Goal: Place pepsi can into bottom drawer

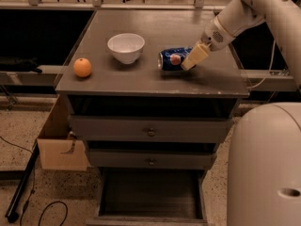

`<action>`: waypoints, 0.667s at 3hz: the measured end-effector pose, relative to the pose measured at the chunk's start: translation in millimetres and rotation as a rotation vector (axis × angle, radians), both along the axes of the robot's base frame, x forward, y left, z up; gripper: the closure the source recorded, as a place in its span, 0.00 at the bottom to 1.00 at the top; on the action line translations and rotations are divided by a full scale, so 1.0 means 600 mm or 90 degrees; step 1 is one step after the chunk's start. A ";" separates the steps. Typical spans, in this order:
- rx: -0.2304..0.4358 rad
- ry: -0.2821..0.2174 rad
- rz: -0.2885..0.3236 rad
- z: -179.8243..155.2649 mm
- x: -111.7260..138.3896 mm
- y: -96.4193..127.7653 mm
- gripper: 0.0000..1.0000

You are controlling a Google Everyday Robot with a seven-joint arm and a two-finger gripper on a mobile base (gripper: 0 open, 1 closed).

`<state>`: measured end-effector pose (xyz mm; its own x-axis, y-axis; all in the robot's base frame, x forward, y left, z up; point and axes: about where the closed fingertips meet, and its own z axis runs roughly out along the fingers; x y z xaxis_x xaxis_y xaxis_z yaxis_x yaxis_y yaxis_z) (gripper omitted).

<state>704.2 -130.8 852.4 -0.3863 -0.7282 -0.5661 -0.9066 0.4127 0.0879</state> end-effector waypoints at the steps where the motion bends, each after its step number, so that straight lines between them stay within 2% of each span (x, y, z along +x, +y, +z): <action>1: 0.001 -0.012 -0.054 0.036 -0.053 -0.042 1.00; 2: 0.006 -0.012 -0.088 0.048 -0.129 -0.069 1.00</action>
Offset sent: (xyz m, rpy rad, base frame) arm -0.1578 -0.0599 -0.0048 0.0005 0.0692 -0.2015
